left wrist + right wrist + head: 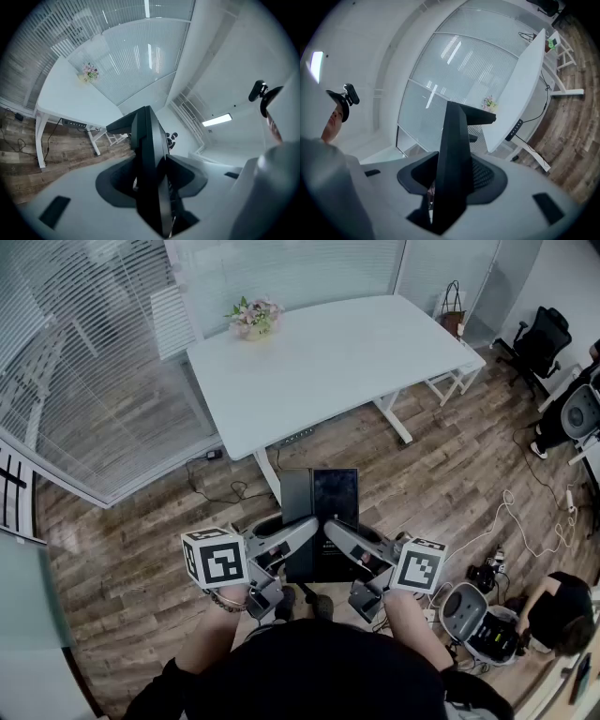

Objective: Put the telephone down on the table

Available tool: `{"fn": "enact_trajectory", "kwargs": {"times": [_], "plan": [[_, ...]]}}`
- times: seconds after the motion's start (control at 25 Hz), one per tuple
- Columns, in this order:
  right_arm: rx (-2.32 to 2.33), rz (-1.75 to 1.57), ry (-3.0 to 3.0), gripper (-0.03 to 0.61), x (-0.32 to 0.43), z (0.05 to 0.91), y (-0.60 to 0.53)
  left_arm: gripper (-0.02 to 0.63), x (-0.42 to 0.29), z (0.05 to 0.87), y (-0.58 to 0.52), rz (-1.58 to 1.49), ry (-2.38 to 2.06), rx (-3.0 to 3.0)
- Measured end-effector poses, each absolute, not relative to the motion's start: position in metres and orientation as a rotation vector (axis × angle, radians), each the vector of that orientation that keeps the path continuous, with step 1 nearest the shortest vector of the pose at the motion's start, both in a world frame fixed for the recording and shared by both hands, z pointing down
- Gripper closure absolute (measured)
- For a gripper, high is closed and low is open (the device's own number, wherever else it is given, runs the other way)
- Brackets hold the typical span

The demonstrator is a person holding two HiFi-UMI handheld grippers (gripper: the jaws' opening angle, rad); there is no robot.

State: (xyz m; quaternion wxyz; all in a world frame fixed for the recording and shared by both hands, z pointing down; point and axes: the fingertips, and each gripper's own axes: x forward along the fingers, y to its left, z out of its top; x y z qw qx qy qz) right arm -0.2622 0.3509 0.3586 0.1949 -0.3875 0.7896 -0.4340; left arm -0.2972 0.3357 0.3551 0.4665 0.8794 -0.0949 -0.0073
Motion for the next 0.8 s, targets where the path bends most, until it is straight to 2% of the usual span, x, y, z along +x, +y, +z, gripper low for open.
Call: {"fn": "enact_trajectory", "kwargs": {"times": [0.8], "plan": [[-1.166, -1.188, 2.188, 0.392, -0.2688, 0.3570, 0.3484, 0.410, -0.3026, 0.3538, 0.3313, 0.005, -0.164, 2.159]]}}
